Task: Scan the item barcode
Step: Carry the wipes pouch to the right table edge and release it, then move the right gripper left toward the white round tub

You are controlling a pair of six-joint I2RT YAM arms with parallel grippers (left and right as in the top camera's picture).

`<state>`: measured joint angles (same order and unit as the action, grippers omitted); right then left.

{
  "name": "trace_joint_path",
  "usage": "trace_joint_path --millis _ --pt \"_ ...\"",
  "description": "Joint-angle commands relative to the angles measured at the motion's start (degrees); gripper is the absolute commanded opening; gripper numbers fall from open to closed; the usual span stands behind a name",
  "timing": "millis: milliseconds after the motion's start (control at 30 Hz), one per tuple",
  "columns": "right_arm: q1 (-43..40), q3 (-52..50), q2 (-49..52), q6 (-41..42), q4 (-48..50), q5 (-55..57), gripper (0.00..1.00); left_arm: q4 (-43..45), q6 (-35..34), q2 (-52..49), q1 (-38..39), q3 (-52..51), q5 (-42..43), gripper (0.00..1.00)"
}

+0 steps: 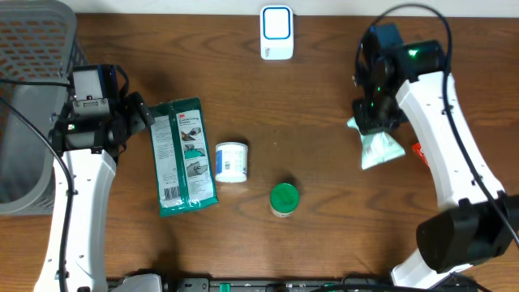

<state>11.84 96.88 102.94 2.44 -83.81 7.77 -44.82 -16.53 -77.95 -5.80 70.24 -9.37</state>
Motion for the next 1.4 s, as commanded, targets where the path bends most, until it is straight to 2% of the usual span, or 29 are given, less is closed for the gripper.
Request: trace_joint_path --millis 0,333,533,700,767,833,900,1000,1133,1233,1367 --pt "-1.99 -7.74 -1.18 1.79 3.37 2.86 0.01 -0.07 -0.09 0.15 -0.24 1.25 -0.52 0.96" --pt "-11.43 -31.95 -1.18 1.77 31.63 13.53 0.01 -0.07 -0.09 0.13 -0.24 1.25 -0.52 0.96" --pt "-16.33 -35.6 -1.18 1.57 39.78 22.47 0.01 -0.07 -0.09 0.15 -0.24 1.25 -0.52 0.96" --pt "-19.78 -35.6 -1.18 -0.42 45.72 23.23 0.03 -0.07 -0.09 0.13 -0.24 1.25 -0.5 0.96" --pt "-20.24 -35.6 -1.18 -0.39 45.68 23.23 0.16 -0.04 -0.09 0.13 -0.24 1.25 -0.5 0.96" --pt "-20.24 -35.6 -1.18 -0.42 45.64 23.26 0.51 -0.07 -0.09 0.13 -0.24 1.25 -0.52 0.96" --pt "-20.06 -35.58 -1.2 -2.38 45.64 23.26 0.64 -0.07 -0.09 0.15 -0.24 1.25 -0.52 0.96" --pt "-19.56 -34.99 -1.27 -5.95 45.44 23.82 0.73 -0.07 -0.09 0.13 -0.24 1.25 -0.52 0.96" --pt "-18.86 -32.65 -1.36 -6.4 45.11 23.96 0.79 -0.07 -0.09 0.13 -0.24 1.25 -0.52 0.96" --pt "-18.53 -29.73 -1.36 -7.74 42.64 23.98 0.99 -0.07 -0.09 0.15 -0.24 1.25 -0.52 0.96" --pt "-18.49 -25.94 -1.36 -8.33 37.44 25.03 0.99 -0.07 -0.09 0.15 -0.24 1.25 -0.52 0.96"
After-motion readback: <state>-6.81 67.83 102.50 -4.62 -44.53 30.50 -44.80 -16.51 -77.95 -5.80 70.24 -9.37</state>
